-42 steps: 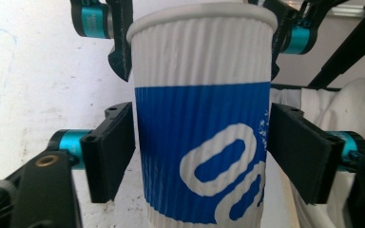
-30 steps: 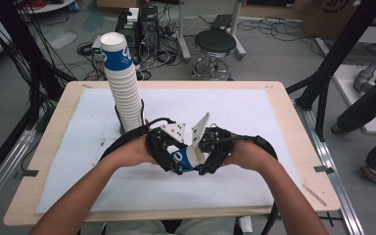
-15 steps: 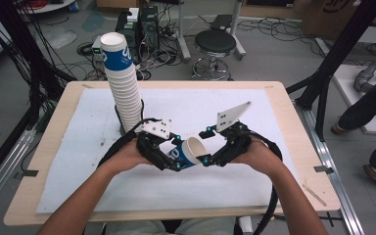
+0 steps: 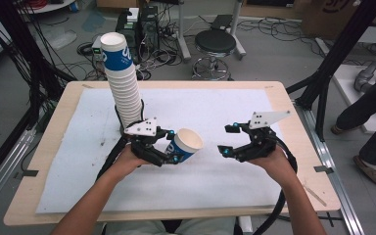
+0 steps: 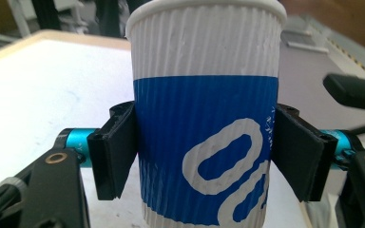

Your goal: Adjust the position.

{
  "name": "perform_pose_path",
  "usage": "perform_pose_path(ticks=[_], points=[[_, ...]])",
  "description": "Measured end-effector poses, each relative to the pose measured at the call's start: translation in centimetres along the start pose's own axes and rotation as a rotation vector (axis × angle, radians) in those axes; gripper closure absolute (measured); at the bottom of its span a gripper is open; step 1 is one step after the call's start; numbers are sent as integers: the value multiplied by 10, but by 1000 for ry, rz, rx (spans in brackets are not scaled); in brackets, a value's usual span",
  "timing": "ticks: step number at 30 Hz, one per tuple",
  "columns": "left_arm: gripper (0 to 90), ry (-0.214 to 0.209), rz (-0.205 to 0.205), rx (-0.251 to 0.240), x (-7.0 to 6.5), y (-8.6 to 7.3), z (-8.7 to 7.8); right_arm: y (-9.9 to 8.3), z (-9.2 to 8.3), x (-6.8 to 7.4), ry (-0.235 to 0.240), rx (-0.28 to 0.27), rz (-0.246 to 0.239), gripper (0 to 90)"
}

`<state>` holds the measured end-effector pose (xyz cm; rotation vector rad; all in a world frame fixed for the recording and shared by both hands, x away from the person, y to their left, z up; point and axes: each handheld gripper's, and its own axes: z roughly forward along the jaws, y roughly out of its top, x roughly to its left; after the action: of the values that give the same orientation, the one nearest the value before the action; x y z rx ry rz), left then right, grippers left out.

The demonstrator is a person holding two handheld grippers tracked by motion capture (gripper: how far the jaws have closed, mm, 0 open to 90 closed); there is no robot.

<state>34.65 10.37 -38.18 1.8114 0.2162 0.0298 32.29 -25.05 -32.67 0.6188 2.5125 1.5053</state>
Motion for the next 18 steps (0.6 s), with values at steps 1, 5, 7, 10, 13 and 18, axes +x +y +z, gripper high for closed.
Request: perform_pose_path(ticks=[1, 5, 7, 10, 13, 18], points=[[285, 7, 3, -17, 0, -1, -1, -4, -1, -1, -15, -5, 4, 221], [286, 28, 7, -92, 3, -5, -5, -17, -6, -5, -69, -11, 37, 222], [286, 37, 10, -122, 4, -7, -6, -23, -8, -5, -85, -15, 51, 222], [287, 51, 14, -168, 6, -10, -5, -31, -9, -6, -106, -19, 65, 222], [287, 58, 6, -211, 7, -12, -3, -39, -10, -6, -125, -20, 78, 222], [286, 75, 10, -238, 11, -14, 3, -53, -12, -7, -156, -21, 98, 237]])
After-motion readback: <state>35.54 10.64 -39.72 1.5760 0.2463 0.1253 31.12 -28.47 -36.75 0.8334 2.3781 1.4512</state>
